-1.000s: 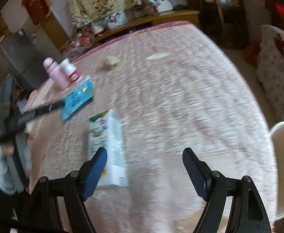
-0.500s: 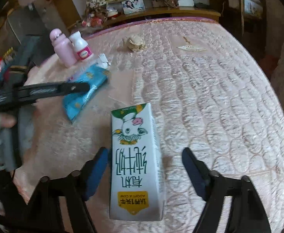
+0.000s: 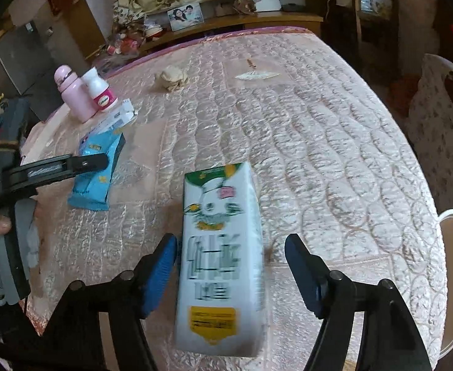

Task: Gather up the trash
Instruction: 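Grasp the blue snack bag with left tool while right tool grasps white milk carton, then carry blue bag and milk carton over the white bucket and open both tools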

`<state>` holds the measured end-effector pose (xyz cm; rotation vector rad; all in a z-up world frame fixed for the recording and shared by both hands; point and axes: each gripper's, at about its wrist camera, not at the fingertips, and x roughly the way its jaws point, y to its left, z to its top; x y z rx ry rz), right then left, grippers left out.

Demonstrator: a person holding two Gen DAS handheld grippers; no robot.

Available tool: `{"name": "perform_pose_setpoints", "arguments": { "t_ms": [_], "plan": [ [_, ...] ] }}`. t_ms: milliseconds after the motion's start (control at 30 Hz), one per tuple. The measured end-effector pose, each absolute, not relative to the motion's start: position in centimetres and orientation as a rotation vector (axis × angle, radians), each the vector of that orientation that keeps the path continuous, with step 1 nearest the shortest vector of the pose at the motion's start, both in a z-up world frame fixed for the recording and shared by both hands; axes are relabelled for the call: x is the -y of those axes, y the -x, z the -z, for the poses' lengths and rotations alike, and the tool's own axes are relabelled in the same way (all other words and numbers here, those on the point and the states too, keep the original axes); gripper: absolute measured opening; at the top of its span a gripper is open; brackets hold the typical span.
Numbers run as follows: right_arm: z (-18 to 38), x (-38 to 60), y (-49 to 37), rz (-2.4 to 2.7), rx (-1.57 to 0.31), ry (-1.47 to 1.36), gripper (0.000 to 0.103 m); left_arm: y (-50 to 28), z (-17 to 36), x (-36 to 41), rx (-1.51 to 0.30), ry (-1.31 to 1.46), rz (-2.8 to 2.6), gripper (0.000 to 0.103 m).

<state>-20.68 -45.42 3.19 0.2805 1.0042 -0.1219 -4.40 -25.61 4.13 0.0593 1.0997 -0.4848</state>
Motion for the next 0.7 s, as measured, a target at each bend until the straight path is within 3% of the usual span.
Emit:
{"name": "perform_pose_setpoints", "arguments": {
  "t_ms": [33, 67, 133, 700],
  "plan": [
    [-3.0, 45.3, 20.7, 0.118, -1.006, -0.272, 0.064, 4.7, -4.0, 25.8, -1.098, -0.077, 0.488, 0.047],
    [-2.8, 45.2, 20.7, 0.110, -1.002, -0.264, 0.054, 5.1, -4.0, 26.1, -1.098, -0.097, 0.494, 0.045],
    [-2.8, 45.2, 21.0, 0.102, -0.994, -0.260, 0.054, 5.9, -4.2, 26.4, -1.092, -0.096, 0.539, 0.041],
    [-7.7, 48.8, 25.3, 0.188, -0.873, -0.262, 0.054, 13.1, -8.8, 31.8, -0.952, -0.148, 0.680, 0.039]
  ]
}}
